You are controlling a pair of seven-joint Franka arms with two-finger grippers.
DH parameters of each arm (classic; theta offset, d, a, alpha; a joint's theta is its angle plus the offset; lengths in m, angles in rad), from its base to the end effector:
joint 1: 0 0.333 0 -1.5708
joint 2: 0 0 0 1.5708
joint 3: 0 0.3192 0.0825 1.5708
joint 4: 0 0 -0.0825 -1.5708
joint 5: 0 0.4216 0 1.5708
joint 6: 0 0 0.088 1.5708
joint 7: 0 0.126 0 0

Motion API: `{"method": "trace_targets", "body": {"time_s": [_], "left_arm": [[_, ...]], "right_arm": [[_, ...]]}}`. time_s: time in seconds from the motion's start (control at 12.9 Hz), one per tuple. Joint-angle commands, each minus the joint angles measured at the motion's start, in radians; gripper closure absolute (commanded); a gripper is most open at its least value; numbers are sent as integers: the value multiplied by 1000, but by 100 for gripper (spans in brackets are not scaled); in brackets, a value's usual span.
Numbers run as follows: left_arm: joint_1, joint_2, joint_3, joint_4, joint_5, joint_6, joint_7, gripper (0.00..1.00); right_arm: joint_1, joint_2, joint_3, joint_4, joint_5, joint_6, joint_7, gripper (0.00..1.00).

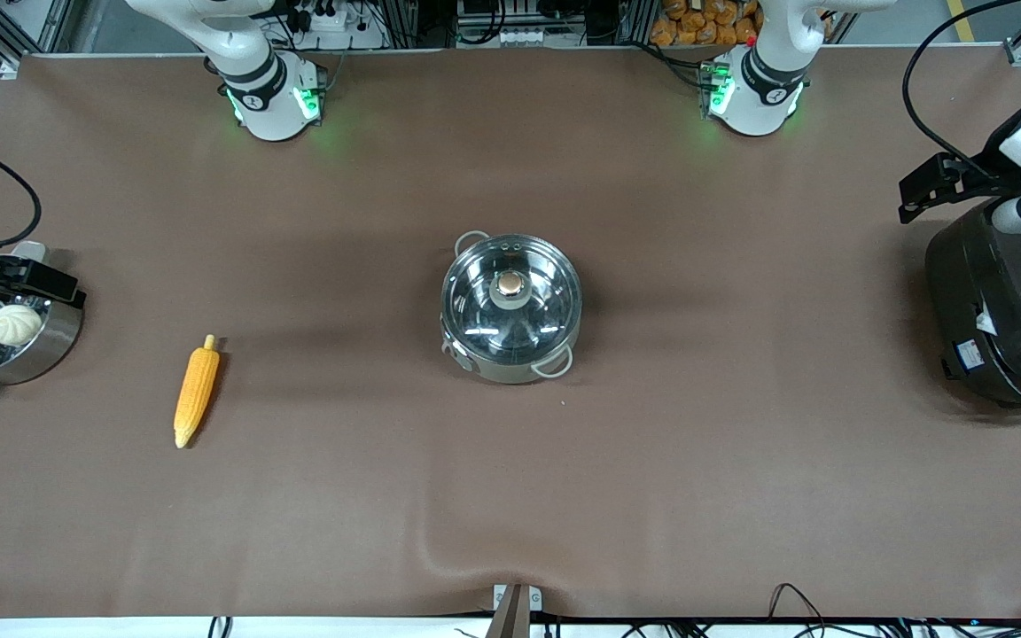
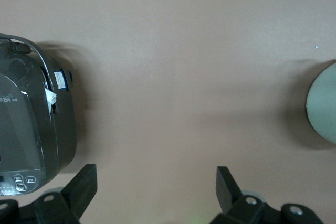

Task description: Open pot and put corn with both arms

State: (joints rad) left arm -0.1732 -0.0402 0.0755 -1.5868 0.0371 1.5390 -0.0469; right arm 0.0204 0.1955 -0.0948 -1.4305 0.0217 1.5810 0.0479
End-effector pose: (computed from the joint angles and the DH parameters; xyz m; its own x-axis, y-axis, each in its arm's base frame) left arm 0.5740 -0.0506 0.6213 0.9987 -0.0497 -0.0061 -0.0499 -0.9982 -0.0344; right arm 0.6493 -0.0403 0.5599 0.9916 -0.1212 -0.0442 -0.1213 -0.9926 -0.0012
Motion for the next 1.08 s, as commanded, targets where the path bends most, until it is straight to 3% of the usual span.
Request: {"method": "trace_targets", "body": {"time_s": [0.0,1.0], "left_arm": [[-3,2,0,13,-17,3,-24,0],[-11,6,0,19,-13,4,-13,0]], "right_arm": [[-2,12,3,10,-3,2,-2,0],[-11,12,1,74,3,-9,0,0]]}}
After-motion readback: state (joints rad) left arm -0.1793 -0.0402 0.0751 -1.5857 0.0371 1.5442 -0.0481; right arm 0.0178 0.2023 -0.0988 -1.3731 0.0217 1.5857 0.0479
